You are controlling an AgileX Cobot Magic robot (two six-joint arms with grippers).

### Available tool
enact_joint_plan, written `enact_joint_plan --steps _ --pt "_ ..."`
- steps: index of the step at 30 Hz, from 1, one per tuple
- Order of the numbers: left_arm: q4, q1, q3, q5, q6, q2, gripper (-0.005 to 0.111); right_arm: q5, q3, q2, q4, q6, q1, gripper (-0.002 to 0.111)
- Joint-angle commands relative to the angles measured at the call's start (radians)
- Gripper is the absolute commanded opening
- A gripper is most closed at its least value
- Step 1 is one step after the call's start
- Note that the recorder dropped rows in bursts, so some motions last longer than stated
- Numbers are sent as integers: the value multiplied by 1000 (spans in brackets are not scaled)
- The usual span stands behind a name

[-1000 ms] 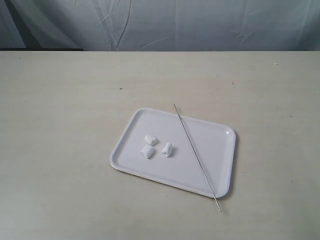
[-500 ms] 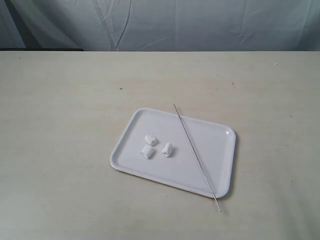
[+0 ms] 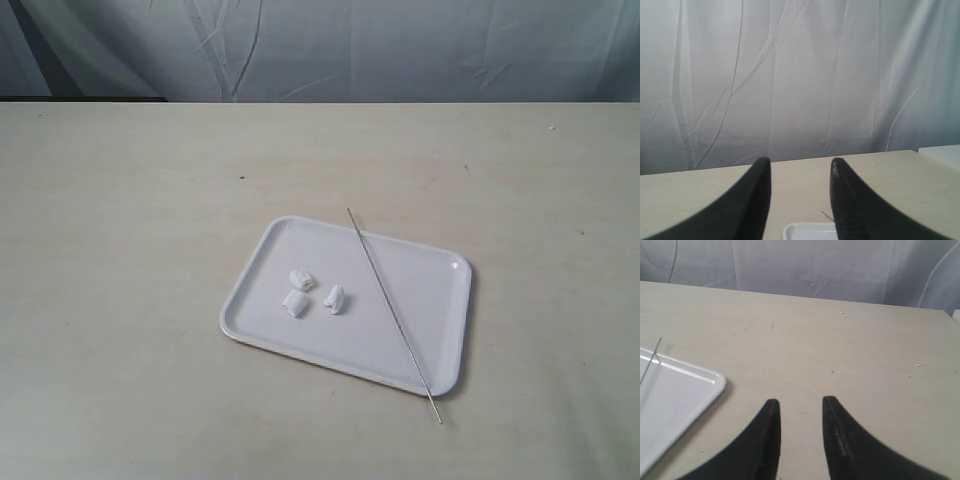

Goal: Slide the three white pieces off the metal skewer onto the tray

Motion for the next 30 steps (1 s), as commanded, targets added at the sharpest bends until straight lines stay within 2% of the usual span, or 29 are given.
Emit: enact_joint_plan --steps 1,16,20,23,25,29,30 --pt "-8 2 3 8 -4 -5 38 -1 1 -6 -3 -8 -5 29" --pt "-8 2 3 5 -4 -5 38 -1 1 -6 -3 -8 -5 29" --pt "-39 2 3 -73 -6 -5 36 -3 1 -6 -3 -8 -5 29" --pt "-8 2 3 37 0 -5 33 -3 1 -6 -3 -8 -5 29" --pt "-8 0 3 115 1 -5 25 -3 1 -6 -3 -8 -5 29" --pt "-8 -1 4 304 1 -5 -1 -3 1 -6 -3 -8 -5 29" --pt "-44 -1 10 344 24 -5 0 -3 1 -6 -3 -8 -5 29"
